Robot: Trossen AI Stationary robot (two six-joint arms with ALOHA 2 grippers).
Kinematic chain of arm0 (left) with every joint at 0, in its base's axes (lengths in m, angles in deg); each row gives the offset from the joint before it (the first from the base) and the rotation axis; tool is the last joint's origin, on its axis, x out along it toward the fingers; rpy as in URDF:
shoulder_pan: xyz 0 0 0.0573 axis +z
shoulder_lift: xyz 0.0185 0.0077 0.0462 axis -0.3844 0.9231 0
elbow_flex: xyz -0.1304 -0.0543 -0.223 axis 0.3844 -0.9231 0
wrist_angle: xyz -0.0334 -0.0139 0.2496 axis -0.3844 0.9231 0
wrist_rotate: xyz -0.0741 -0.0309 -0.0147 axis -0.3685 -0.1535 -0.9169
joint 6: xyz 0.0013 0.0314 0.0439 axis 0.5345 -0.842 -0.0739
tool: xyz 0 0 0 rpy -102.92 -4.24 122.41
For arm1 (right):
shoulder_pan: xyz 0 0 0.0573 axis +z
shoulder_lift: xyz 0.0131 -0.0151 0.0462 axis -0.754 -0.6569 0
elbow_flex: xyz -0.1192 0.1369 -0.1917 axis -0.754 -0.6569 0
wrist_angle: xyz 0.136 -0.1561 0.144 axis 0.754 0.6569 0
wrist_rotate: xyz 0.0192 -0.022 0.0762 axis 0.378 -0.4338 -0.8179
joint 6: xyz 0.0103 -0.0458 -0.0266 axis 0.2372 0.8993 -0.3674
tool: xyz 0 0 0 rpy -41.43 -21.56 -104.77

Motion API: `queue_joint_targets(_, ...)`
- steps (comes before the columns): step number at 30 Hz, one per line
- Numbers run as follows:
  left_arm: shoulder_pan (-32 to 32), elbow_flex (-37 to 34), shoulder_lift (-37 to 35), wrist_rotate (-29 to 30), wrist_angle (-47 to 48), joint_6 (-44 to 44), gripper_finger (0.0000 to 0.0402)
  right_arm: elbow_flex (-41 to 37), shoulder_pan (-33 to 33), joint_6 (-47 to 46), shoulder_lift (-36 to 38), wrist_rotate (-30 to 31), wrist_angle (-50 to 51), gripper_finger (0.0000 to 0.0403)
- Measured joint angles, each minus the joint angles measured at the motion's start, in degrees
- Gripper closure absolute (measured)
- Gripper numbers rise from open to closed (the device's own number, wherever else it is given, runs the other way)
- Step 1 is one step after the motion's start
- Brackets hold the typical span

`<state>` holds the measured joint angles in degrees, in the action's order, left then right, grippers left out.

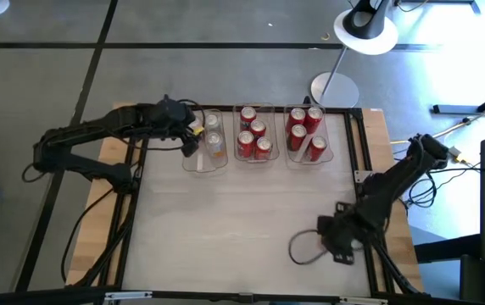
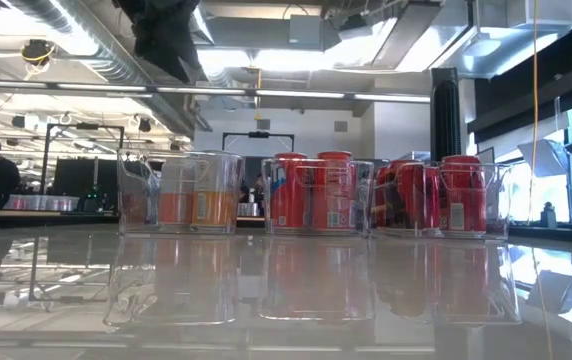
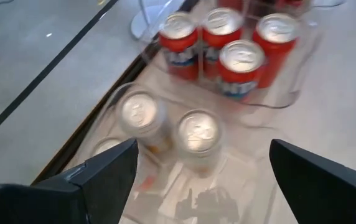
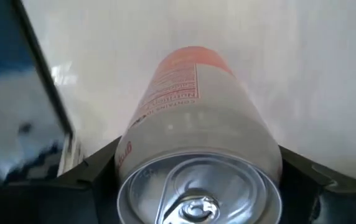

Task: Sort soda cans
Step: Put the pink white soda can into the left transparent bin

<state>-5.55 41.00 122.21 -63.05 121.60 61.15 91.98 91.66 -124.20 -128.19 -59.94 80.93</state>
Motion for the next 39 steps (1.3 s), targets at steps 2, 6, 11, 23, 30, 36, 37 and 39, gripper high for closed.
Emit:
queue_joint_targets(2,-1.83,0.00,0.00,-0.01,-0.61,0.27,0.0054,3.64,-3.32,4.11,0.02,5.14,1.76,0.0121)
queue_joint_targets(6,-5.95,0.00,0.00,-0.80,-3.37,1.45,0.0054,11.32,-9.57,12.38,0.02,15.68,3.91,0.0121)
queue_joint_targets(11,-10.03,0.00,0.00,-2.84,-4.78,2.09,0.0054,18.74,-16.46,22.35,0.07,26.73,0.74,0.0121)
queue_joint_targets(23,-17.69,0.02,1.33,-3.58,-17.67,5.94,0.0054,20.95,-30.45,43.65,-2.90,27.71,-19.00,0.0121)
queue_joint_targets(30,-21.76,0.02,5.34,-3.47,-23.12,3.86,0.0080,20.93,-33.91,49.63,-4.42,23.00,-29.26,0.0121)
queue_joint_targets(36,-23.39,0.02,5.76,-1.57,-26.68,0.82,0.0206,20.93,-34.64,51.70,-4.50,20.57,-31.33,0.0121)
queue_joint_targets(37,-23.34,0.02,5.44,-1.48,-26.53,0.40,0.0230,20.93,-34.61,51.79,-4.50,20.55,-31.22,0.0121)
queue_joint_targets(39,-23.34,0.04,5.18,-1.44,-26.52,-0.35,0.0276,20.93,-34.53,52.00,-4.50,20.51,-31.87,0.0121)
